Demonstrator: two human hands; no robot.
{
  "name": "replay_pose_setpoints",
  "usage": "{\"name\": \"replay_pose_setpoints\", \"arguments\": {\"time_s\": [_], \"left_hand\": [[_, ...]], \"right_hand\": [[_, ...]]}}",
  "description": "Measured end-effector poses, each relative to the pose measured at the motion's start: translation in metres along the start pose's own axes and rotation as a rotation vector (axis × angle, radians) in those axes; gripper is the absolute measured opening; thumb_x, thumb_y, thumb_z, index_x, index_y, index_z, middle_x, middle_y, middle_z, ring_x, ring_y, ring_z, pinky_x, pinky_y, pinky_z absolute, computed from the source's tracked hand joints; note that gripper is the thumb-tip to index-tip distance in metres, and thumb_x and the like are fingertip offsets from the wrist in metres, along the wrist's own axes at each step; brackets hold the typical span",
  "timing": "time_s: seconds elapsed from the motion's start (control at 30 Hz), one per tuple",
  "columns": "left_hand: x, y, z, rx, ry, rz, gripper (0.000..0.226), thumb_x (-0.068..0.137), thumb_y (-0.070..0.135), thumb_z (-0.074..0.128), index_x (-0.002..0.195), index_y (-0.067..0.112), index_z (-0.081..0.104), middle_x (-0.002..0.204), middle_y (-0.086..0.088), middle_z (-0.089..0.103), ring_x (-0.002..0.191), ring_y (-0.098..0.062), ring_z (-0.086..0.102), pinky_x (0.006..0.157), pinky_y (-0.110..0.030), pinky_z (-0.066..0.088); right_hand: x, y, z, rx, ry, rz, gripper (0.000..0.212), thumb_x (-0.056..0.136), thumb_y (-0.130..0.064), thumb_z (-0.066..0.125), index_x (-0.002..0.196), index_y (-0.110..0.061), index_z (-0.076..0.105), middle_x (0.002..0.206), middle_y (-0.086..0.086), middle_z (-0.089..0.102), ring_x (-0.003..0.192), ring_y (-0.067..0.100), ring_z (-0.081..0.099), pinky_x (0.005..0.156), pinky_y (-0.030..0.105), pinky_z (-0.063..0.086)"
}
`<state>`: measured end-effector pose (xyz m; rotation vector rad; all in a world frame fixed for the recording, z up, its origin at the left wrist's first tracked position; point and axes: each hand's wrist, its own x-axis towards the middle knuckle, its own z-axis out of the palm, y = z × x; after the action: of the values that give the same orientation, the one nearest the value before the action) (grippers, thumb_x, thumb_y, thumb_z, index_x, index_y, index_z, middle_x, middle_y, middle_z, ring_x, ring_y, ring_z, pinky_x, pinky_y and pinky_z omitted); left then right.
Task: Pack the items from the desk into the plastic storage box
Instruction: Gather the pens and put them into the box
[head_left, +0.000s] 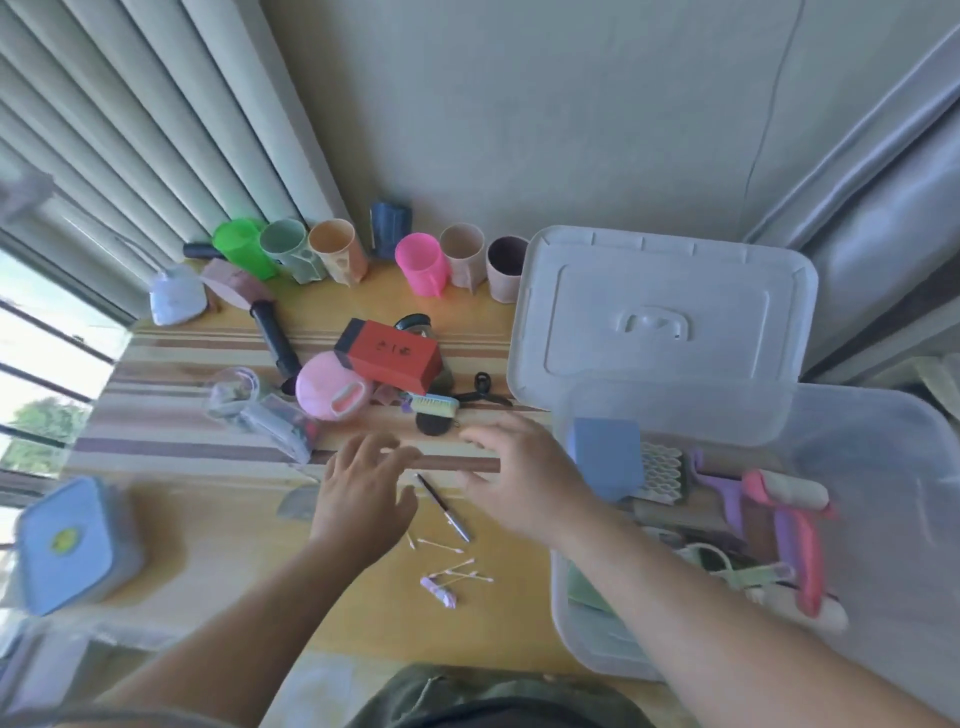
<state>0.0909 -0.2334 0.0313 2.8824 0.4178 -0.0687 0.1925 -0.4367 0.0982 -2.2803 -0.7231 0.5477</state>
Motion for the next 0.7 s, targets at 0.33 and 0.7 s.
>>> {"name": "replay_pose_setpoints", "arguments": {"time_s": [0.33,0.7], "left_hand": [[-0.013,-0.130,0.058,0.144,-0.450,0.033,0.046,0.089,0.026,0.057,0.125,0.052,0.064,0.109,0.016,0.070,0.112,-0.025,0.056,0.104,-0.042,0.041],[0.010,-0.114,0.071,0.152,-0.589,-0.052,0.016,0.089,0.029,0.050,0.101,0.028,0.062,0.090,0.002,0.071,0.096,-0.026,0.060,0.075,-0.036,0.035]], "right_hand": [[0.059,0.020,0.134,-0.356,-0.247,0.386,0.026,0.097,-0.020,0.059,0.122,-0.024,0.065,0.125,-0.003,0.060,0.108,0.025,0.062,0.082,0.041,0.059],[0.059,0.050,0.174,-0.483,-0.281,0.435,0.009,0.099,-0.028,0.063,0.107,-0.025,0.063,0.097,-0.007,0.063,0.087,0.018,0.062,0.072,0.038,0.060]]}}
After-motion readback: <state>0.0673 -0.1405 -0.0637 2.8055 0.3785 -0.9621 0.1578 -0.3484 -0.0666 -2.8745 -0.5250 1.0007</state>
